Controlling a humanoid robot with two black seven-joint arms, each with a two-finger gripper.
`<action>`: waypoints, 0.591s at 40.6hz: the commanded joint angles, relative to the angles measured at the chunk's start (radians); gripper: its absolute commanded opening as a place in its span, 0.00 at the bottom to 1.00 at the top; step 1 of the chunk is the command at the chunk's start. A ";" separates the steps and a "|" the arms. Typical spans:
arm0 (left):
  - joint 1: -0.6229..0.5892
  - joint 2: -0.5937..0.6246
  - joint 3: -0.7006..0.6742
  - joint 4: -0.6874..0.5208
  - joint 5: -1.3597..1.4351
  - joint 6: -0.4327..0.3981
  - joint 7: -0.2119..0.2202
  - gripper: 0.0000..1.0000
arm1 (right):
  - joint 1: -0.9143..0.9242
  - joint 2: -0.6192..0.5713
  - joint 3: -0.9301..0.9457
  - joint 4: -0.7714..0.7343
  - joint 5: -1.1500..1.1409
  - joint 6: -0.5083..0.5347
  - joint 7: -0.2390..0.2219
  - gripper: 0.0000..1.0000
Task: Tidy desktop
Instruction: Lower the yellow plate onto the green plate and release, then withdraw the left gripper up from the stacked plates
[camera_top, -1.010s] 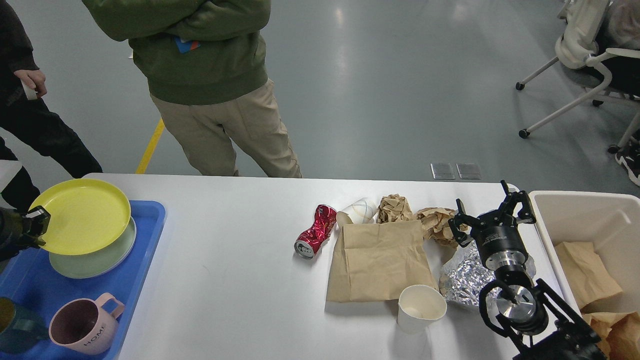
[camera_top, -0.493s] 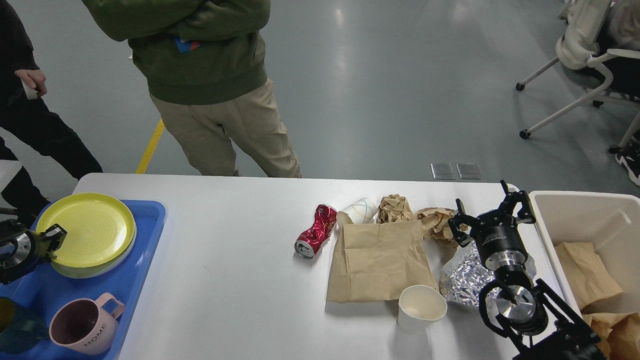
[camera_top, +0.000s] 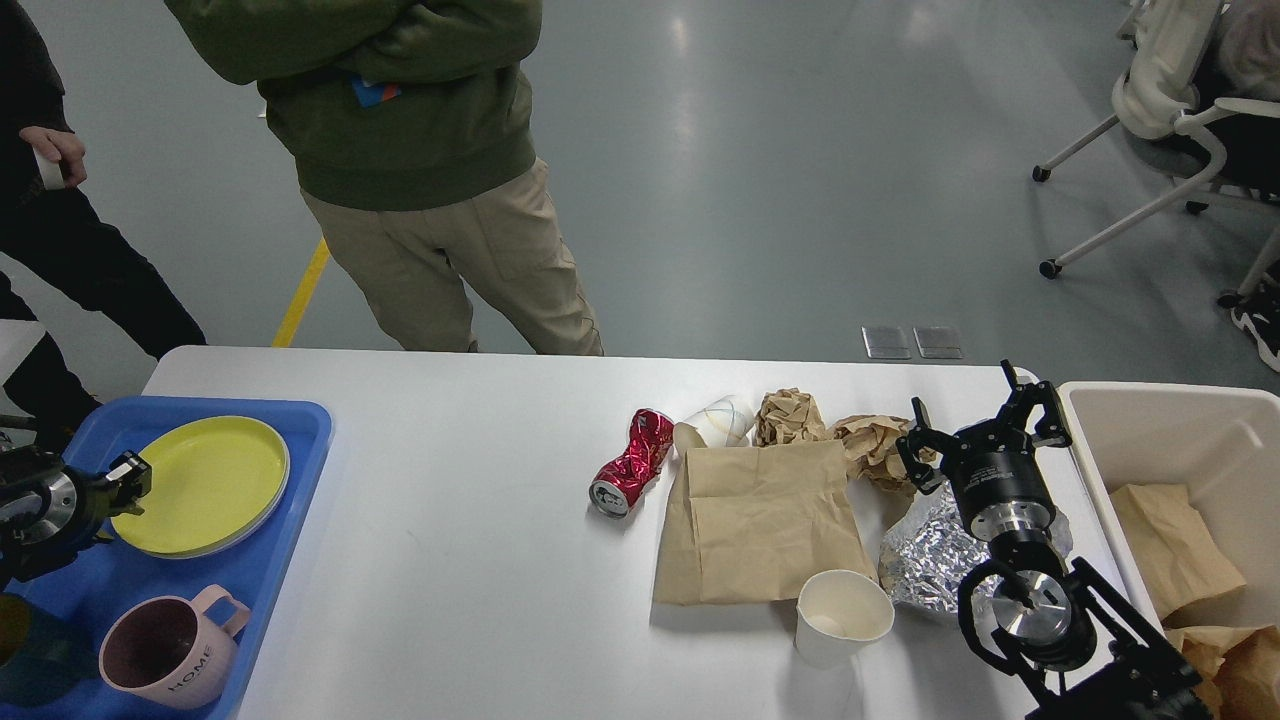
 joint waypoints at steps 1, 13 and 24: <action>-0.012 0.003 -0.008 0.001 0.000 -0.015 -0.001 0.91 | 0.000 0.000 0.000 0.000 0.000 0.000 0.000 1.00; -0.096 0.078 -0.244 -0.016 0.002 -0.177 -0.004 0.96 | 0.000 0.000 0.000 0.000 0.000 0.000 0.000 1.00; 0.087 0.083 -0.953 -0.019 0.003 -0.313 -0.018 0.96 | 0.000 0.000 0.000 0.000 0.000 0.000 0.000 1.00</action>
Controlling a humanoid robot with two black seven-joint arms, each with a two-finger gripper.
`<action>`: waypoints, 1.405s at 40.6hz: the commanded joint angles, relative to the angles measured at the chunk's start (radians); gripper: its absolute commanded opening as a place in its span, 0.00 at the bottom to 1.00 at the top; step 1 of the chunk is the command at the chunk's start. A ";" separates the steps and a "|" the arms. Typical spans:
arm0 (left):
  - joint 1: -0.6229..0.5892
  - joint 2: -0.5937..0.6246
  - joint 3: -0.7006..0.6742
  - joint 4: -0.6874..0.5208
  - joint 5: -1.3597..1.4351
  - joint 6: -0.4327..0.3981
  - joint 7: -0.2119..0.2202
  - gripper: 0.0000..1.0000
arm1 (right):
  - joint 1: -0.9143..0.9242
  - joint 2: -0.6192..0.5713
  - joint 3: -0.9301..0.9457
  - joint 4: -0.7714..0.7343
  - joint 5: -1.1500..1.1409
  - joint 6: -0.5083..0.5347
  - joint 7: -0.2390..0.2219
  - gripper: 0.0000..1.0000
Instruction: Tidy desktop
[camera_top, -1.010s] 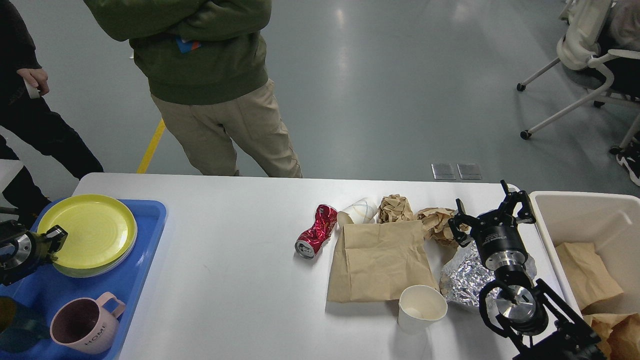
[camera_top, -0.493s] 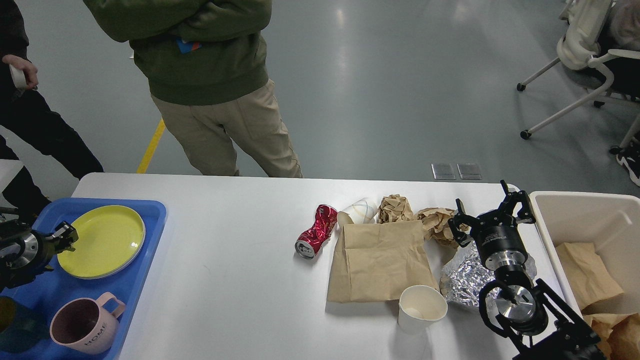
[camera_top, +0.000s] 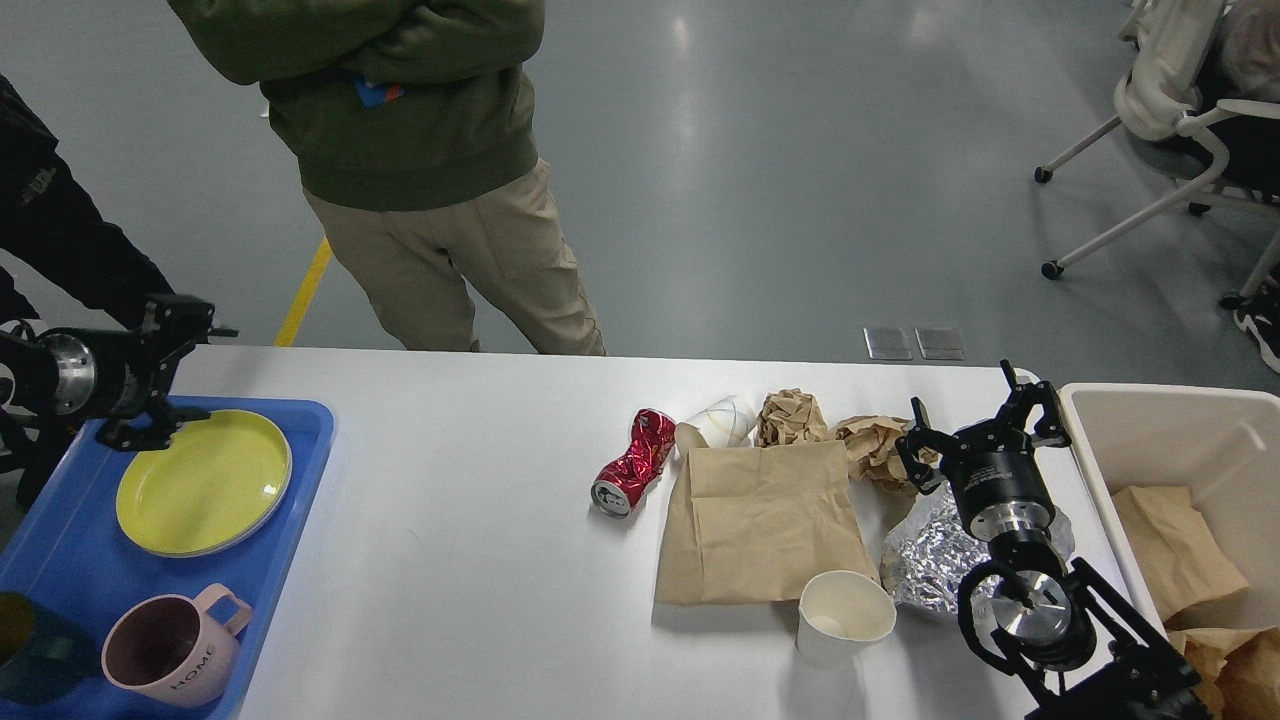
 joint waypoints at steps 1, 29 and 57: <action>0.130 -0.037 -0.345 0.001 0.000 -0.033 -0.009 0.96 | 0.000 0.000 0.000 0.000 0.000 0.000 0.000 1.00; 0.761 -0.675 -1.729 -0.230 0.543 0.039 -0.302 0.96 | 0.000 0.000 0.000 0.000 0.000 0.000 0.000 1.00; 0.851 -0.714 -1.838 -0.286 0.569 0.028 -0.220 0.96 | 0.000 -0.002 0.000 0.000 0.000 0.000 0.000 1.00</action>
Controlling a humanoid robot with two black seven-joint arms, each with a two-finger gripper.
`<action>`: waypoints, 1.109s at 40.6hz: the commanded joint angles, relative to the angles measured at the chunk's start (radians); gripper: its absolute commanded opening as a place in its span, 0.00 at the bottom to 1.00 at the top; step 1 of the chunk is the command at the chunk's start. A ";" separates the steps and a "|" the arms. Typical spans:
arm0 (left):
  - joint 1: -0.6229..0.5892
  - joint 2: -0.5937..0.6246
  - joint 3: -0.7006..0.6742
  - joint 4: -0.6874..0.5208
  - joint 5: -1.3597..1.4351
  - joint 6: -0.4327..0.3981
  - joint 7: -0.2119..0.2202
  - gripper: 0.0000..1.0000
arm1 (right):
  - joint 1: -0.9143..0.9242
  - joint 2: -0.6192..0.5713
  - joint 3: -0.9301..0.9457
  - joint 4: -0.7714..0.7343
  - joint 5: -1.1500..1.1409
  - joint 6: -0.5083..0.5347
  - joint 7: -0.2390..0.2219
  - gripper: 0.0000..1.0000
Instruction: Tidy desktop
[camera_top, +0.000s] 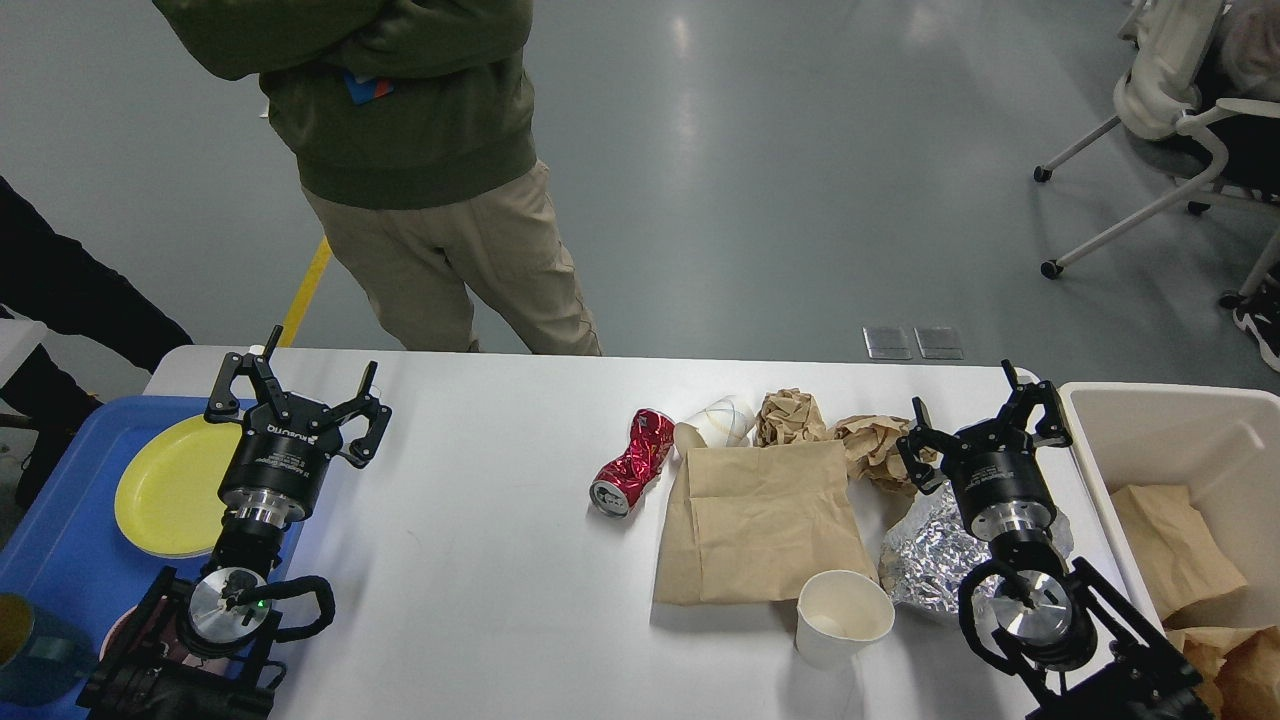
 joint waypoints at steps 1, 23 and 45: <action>0.007 -0.009 -0.017 0.000 -0.016 0.000 0.069 0.96 | 0.000 0.000 0.000 0.000 0.000 0.000 0.000 1.00; -0.045 -0.019 0.009 0.015 -0.079 0.011 0.063 0.96 | 0.002 0.000 0.000 -0.002 0.000 0.000 0.000 1.00; -0.119 -0.052 0.044 0.162 -0.065 -0.047 0.049 0.96 | 0.002 0.000 0.000 -0.002 0.000 0.000 0.000 1.00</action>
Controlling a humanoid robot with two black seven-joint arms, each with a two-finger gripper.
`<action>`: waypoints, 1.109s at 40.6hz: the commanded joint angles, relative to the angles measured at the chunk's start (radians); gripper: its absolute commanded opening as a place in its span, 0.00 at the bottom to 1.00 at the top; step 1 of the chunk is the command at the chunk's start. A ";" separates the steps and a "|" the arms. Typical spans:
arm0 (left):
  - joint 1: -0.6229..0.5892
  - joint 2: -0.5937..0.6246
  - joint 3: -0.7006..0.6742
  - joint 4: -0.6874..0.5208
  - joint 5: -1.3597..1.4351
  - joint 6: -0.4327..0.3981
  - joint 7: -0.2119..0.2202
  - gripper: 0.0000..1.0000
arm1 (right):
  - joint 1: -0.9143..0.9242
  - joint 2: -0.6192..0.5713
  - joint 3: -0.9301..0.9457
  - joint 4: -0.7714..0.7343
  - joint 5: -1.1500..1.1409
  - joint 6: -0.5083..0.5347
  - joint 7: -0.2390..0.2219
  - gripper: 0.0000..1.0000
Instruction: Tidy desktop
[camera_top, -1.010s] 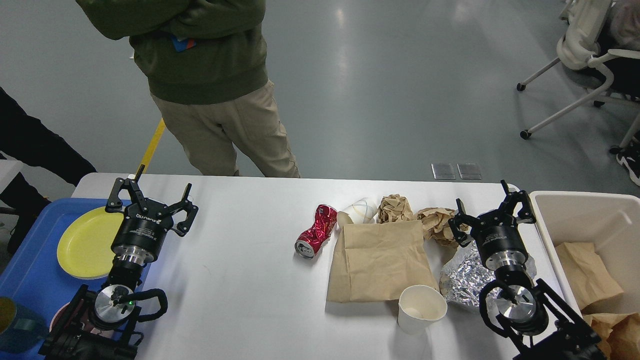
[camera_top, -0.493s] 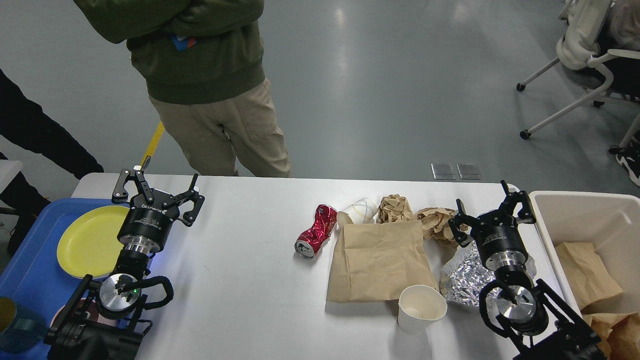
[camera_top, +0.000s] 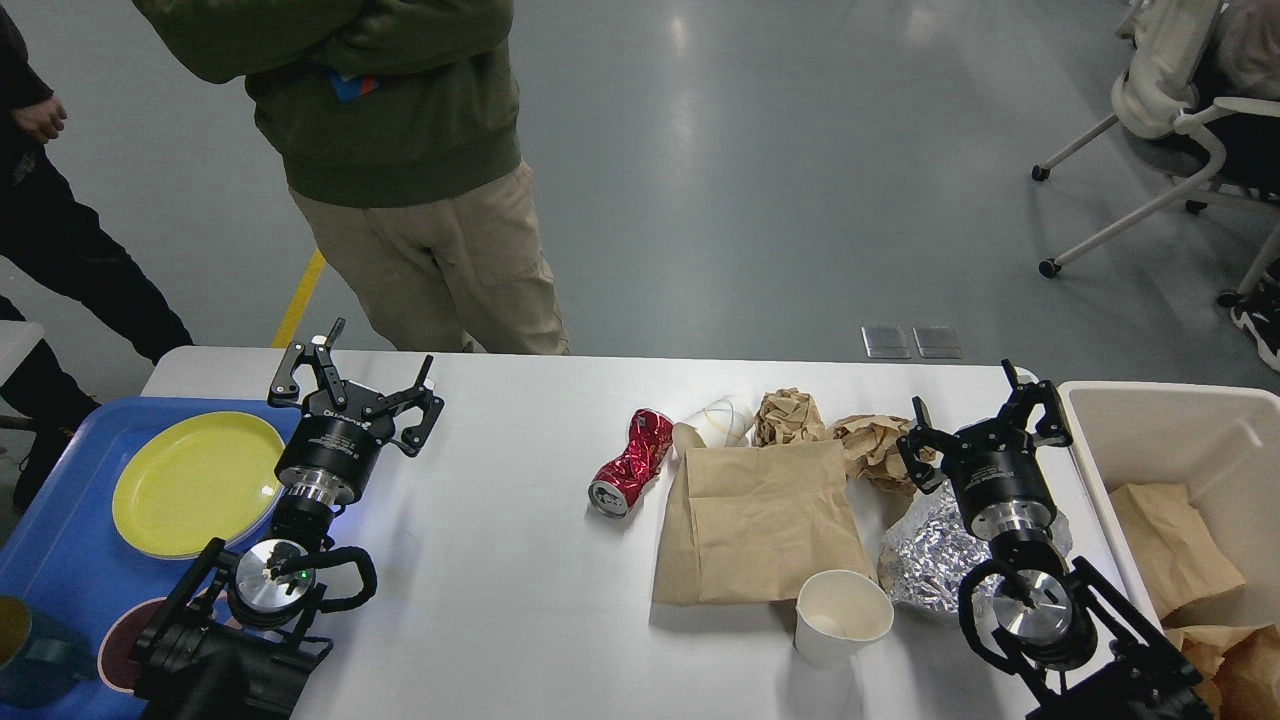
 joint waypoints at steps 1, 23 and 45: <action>-0.003 -0.008 0.001 0.015 0.013 -0.023 -0.010 0.96 | 0.000 0.000 0.000 -0.001 0.000 0.000 0.000 1.00; 0.028 0.026 -0.002 0.018 0.025 -0.110 -0.017 0.96 | 0.000 0.000 0.000 0.000 0.000 0.000 0.000 1.00; 0.032 0.086 -0.011 0.052 -0.030 -0.151 -0.019 0.96 | 0.000 -0.001 0.000 0.000 0.000 0.000 0.000 1.00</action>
